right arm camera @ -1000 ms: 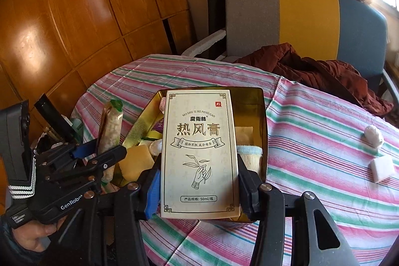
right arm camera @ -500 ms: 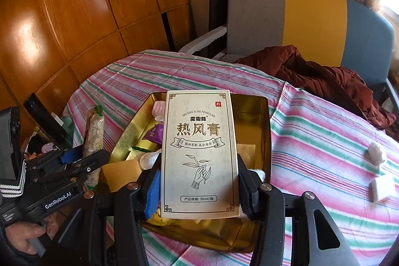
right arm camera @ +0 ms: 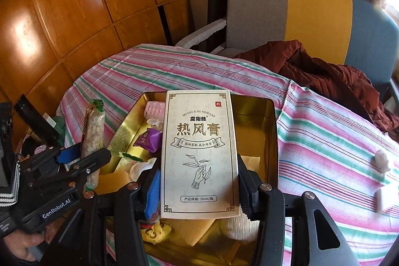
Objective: Organize objects
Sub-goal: 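Carry the white box with right tool while left tool carries the snack bar to the tray, then open right tool to drop the box while left tool releases the bar into the tray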
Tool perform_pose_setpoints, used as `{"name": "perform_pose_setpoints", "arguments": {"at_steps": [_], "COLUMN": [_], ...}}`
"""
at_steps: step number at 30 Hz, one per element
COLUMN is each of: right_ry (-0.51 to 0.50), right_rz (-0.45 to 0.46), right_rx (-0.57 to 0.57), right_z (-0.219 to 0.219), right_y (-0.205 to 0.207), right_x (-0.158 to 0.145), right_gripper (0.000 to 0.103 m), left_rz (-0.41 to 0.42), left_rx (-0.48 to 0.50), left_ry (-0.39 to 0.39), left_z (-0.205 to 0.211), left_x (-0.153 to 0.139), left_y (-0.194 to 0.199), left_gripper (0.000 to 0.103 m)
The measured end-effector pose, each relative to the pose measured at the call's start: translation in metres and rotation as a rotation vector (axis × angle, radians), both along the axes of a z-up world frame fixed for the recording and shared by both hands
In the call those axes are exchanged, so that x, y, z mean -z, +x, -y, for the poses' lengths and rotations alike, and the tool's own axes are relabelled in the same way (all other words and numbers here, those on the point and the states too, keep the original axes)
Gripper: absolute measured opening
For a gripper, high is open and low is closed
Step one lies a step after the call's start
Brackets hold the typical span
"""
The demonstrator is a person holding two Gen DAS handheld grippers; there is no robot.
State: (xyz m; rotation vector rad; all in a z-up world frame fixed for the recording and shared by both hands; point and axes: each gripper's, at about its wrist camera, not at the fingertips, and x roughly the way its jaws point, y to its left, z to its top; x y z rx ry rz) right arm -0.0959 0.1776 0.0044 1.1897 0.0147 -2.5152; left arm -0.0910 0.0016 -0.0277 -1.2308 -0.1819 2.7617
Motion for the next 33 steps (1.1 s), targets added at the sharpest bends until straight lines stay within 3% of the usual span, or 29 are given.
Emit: {"name": "perform_pose_setpoints", "arguments": {"at_steps": [11, 24, 25, 26, 28, 33], "right_ry": [0.009, 0.036, 0.035, 0.027, 0.019, 0.016], "right_rz": [0.022, 0.036, 0.033, 0.029, 0.034, 0.025], "right_rx": [0.009, 0.023, 0.030, 0.028, 0.020, 0.016], "right_z": [0.009, 0.024, 0.025, 0.027, 0.031, 0.029], "right_y": [-0.030, -0.058, -0.061, -0.065, -0.071, -0.061], "right_x": [0.010, 0.024, 0.025, 0.026, 0.029, 0.028], "right_gripper": [0.051, 0.052, 0.054, 0.067, 0.082, 0.082], "left_rz": [0.047, 0.019, 0.020, 0.024, 0.023, 0.018], "left_rx": [-0.022, -0.049, -0.054, -0.055, -0.065, -0.080], "left_ry": [0.017, -0.020, -0.028, -0.030, -0.034, -0.048], "left_z": [0.002, 0.004, 0.004, 0.005, 0.007, 0.010], "left_x": [0.012, 0.012, 0.013, 0.013, 0.014, 0.014], "left_y": [-0.031, -0.042, -0.040, -0.039, -0.034, -0.022], "left_gripper": [0.044, 0.044, 0.044, 0.044, 0.044, 0.044]}}
